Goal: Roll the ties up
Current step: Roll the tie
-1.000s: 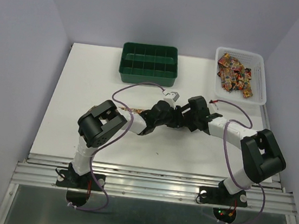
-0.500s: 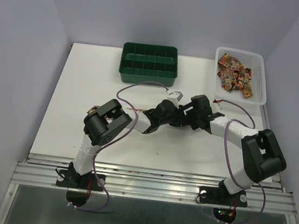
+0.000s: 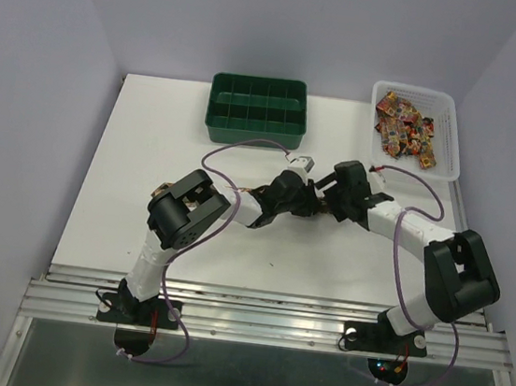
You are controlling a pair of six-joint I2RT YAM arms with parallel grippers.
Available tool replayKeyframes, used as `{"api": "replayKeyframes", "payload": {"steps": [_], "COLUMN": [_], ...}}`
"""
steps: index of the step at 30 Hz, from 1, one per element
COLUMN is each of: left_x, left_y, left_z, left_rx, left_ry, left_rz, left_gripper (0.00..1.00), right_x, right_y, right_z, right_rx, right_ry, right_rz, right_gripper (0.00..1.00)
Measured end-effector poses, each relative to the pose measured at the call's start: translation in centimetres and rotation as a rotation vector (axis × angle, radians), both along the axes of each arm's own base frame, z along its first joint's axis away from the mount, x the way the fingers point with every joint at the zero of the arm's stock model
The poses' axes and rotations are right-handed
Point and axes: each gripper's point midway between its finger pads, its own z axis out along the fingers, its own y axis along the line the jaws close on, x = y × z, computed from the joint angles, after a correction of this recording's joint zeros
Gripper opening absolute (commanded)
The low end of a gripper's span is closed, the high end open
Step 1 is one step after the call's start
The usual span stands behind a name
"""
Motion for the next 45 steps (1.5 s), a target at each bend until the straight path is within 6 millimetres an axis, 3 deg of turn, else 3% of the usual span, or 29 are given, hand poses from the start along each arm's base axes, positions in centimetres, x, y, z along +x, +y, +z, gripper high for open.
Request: {"api": "replayKeyframes", "payload": {"steps": [3, 9, 17, 22, 31, 45], "left_x": [0.5, 1.1, 1.1, 1.0, 0.7, 0.5], "left_y": [0.3, 0.4, 0.3, 0.3, 0.1, 0.0], "left_z": [-0.8, -0.6, -0.6, -0.7, -0.7, -0.7], "left_rx": [0.013, 0.017, 0.023, 0.026, 0.030, 0.045], "left_ry": [0.013, 0.014, 0.019, 0.019, 0.023, 0.027], "left_rz": [0.013, 0.023, 0.017, 0.011, -0.014, -0.034], "left_gripper": [0.30, 0.29, 0.29, 0.29, 0.29, 0.29], "right_x": [-0.3, -0.2, 0.4, -0.5, -1.0, -0.3], "right_y": [0.1, -0.7, -5.4, -7.2, -6.2, -5.6], "right_z": [1.5, 3.8, 4.4, 2.3, -0.4, -3.0], "right_rx": [-0.003, -0.032, -0.141, -0.179, -0.256, -0.256], "right_ry": [-0.027, -0.083, -0.110, -0.103, -0.156, -0.144], "right_rz": [0.043, 0.103, 0.159, 0.252, 0.480, 0.528], "right_gripper": [0.80, 0.79, 0.75, 0.71, 0.61, 0.52]}}
